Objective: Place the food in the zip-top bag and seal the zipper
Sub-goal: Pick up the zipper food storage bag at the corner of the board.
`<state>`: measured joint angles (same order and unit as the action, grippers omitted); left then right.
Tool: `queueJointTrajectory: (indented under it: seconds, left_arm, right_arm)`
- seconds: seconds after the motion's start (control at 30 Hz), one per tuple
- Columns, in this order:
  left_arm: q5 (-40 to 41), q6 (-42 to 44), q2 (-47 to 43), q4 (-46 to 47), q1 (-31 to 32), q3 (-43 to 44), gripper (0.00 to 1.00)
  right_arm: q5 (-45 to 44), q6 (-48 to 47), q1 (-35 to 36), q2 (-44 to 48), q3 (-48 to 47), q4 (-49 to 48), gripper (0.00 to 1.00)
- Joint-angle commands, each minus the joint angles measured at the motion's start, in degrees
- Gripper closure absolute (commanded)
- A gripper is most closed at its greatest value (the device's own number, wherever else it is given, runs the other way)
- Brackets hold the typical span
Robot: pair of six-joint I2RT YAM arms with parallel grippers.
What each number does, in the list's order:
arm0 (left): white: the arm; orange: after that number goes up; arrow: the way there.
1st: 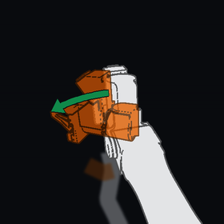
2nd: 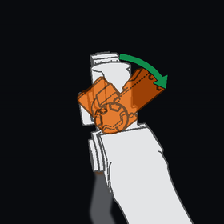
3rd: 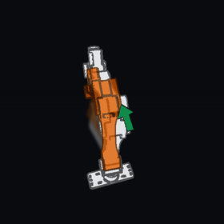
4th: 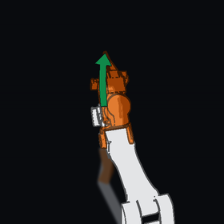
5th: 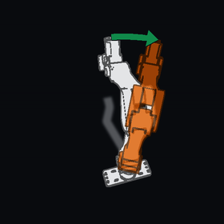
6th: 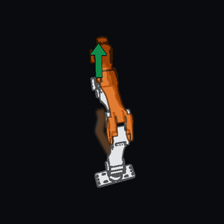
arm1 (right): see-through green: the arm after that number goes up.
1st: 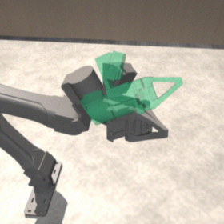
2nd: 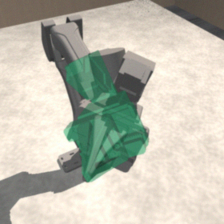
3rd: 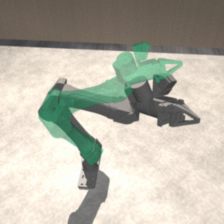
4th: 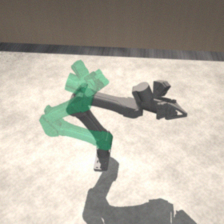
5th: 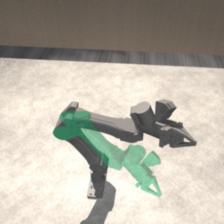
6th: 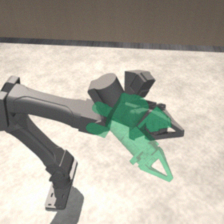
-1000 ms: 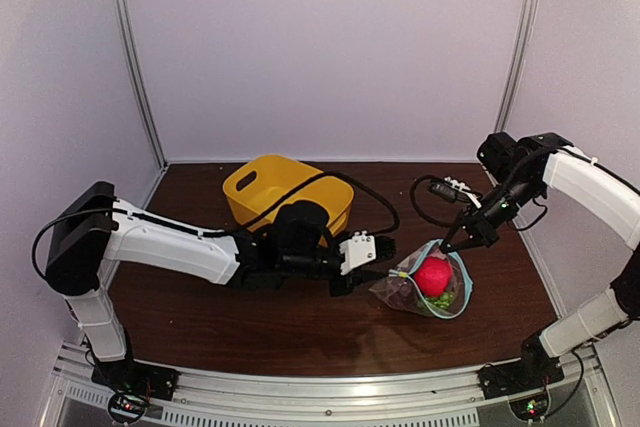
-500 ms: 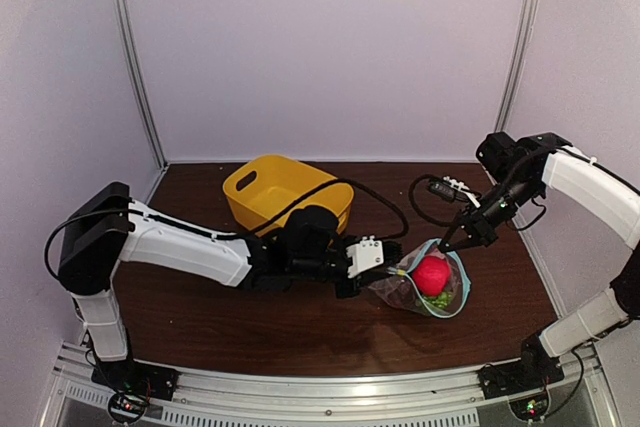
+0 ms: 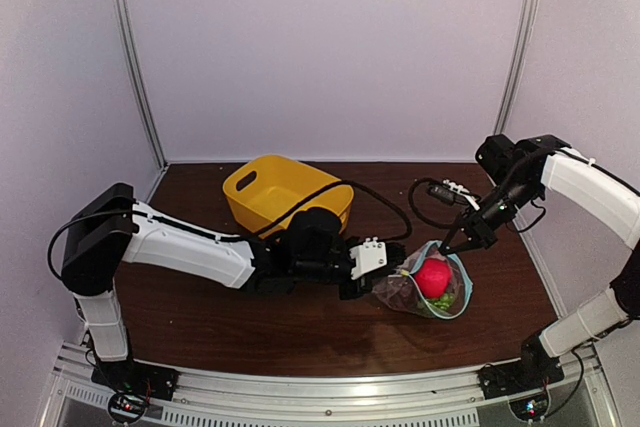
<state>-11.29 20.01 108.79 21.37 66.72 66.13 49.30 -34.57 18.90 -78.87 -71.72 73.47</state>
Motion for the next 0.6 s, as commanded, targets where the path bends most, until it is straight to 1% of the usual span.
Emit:
queueJointTrajectory:
  seconds: [0.0,0.07,0.17,0.23,0.33,0.37,0.4,0.5,0.57]
  left_arm:
    - [-1.13,-0.70,-1.15,0.29,0.34,1.57,1.00]
    - [-1.94,-0.81,-2.13,-2.02,0.33,1.90,1.00]
    - [-4.07,-2.83,-5.88,-12.95,0.55,5.07,1.00]
    - [-5.91,-4.48,-10.07,-17.73,1.13,5.63,1.00]
    - [-6.32,-7.27,-15.42,-18.79,1.40,3.24,1.00]
    - [-5.94,-8.18,-16.19,-18.29,1.40,2.43,1.00]
    - [-5.42,-9.08,-16.45,-17.57,1.35,1.75,1.00]
    - [-5.56,-11.50,-14.85,-15.61,1.40,1.28,1.00]
    - [-6.06,-13.36,-13.58,-14.50,1.38,1.76,1.00]
  right_arm:
    - [-1.94,-1.19,0.25,0.08,-0.35,0.94,1.00]
    - [-3.76,-1.04,0.29,0.34,-1.07,1.30,1.00]
    - [-10.40,0.07,-0.35,1.87,-1.35,0.76,1.00]
    - [-17.11,1.77,-0.86,3.37,-0.13,-1.16,1.00]
    - [-28.47,3.74,-1.14,5.06,1.60,-4.50,1.00]
    - [-28.53,3.63,-1.14,5.45,1.57,-4.74,1.00]
    - [-26.59,3.07,-1.12,5.81,0.96,-4.27,0.96]
    - [-13.32,-2.67,-0.91,6.70,-4.18,2.11,0.79]
    - [-7.30,-5.23,-0.64,7.50,-8.34,5.52,0.68]
